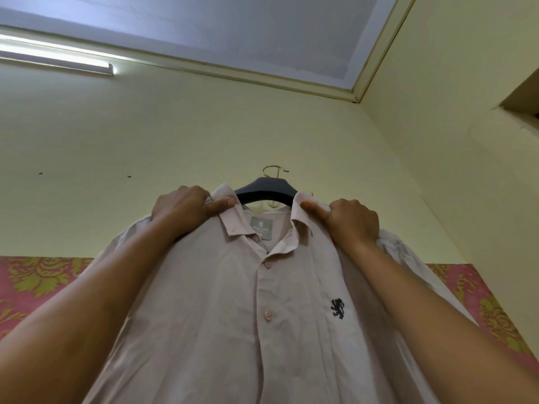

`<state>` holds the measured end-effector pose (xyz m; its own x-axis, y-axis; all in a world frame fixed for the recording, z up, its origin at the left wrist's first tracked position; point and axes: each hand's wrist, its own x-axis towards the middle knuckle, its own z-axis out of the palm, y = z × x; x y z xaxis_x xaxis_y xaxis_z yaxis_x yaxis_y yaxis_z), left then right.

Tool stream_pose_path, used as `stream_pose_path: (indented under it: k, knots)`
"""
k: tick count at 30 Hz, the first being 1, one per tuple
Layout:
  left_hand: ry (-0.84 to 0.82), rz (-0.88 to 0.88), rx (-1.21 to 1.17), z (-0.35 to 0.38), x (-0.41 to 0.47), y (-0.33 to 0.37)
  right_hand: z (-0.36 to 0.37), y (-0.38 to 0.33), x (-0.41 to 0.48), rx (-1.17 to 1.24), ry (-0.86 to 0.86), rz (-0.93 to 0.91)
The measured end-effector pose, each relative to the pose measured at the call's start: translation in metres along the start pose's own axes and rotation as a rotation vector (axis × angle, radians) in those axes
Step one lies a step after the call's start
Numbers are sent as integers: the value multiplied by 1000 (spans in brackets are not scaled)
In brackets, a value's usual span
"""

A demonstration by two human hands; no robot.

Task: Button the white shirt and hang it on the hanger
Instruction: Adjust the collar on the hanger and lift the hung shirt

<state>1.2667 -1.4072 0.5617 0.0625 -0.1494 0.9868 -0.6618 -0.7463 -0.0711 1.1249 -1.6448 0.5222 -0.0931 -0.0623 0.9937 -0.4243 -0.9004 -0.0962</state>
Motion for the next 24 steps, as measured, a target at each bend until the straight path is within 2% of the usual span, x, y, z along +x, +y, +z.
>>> stream_pose_path:
  k: [8, 17, 24]
  knots:
    - [-53, -54, 44, 22, 0, 3, 31, 11, 1, 28, -73, 7]
    - [-40, -50, 87, 31, -15, 6, 56, 18, -26, 19, 35, 3]
    - [72, -9, 120, 29, -40, 6, 67, 21, -48, 217, 39, -55]
